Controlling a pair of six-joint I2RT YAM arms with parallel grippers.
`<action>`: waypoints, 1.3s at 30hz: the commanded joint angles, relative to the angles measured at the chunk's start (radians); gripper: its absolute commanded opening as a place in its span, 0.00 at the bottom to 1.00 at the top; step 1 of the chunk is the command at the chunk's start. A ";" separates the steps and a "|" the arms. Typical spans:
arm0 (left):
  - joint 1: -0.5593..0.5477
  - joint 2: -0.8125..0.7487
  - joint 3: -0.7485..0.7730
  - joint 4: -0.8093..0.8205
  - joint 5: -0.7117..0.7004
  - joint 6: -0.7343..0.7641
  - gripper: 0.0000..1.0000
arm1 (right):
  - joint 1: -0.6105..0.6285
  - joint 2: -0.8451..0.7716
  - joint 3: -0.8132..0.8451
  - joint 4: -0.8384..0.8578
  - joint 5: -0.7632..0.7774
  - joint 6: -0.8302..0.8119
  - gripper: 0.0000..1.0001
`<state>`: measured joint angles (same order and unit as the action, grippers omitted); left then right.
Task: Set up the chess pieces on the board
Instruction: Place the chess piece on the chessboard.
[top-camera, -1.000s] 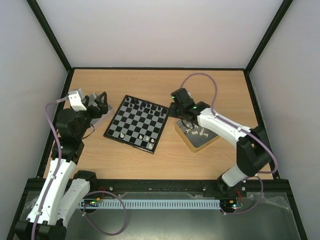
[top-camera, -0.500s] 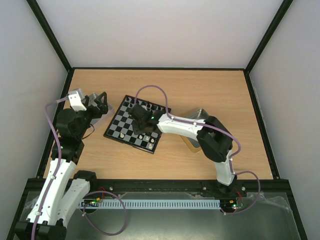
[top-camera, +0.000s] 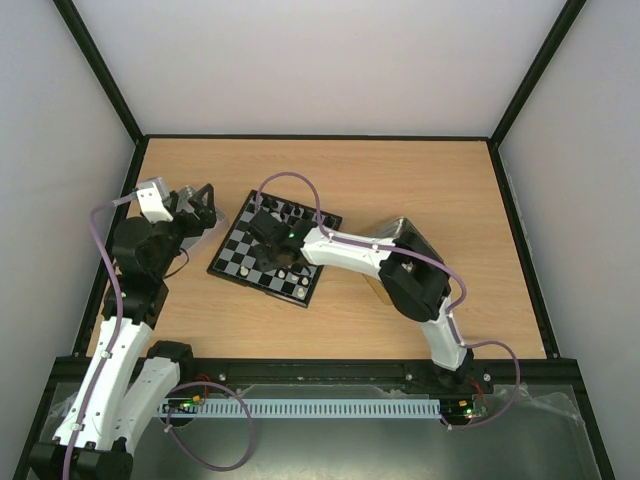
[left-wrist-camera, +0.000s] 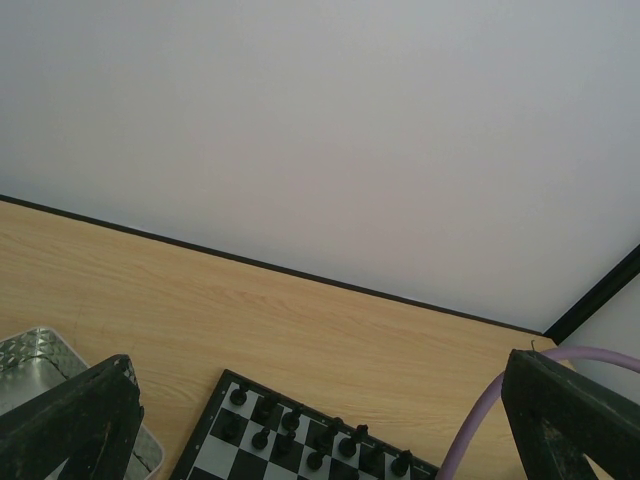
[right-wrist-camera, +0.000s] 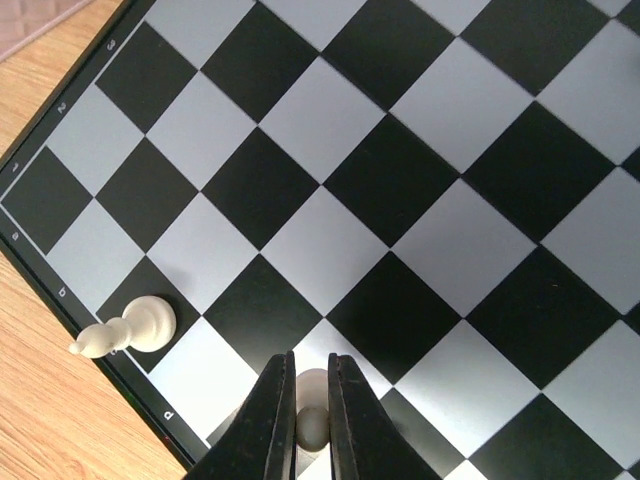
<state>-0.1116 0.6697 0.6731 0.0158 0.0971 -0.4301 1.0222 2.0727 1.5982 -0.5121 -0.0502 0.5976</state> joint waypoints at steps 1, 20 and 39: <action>0.007 -0.008 -0.008 0.010 0.000 0.003 0.99 | 0.021 0.041 0.041 -0.050 -0.006 -0.029 0.07; 0.007 -0.007 -0.008 0.013 -0.002 0.004 1.00 | 0.027 0.061 0.054 -0.060 0.028 -0.024 0.13; 0.007 -0.012 -0.008 0.009 -0.004 0.004 0.99 | 0.025 0.016 0.043 0.000 0.041 0.000 0.24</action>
<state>-0.1116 0.6685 0.6727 0.0158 0.0967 -0.4301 1.0431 2.1227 1.6260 -0.5404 -0.0593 0.5838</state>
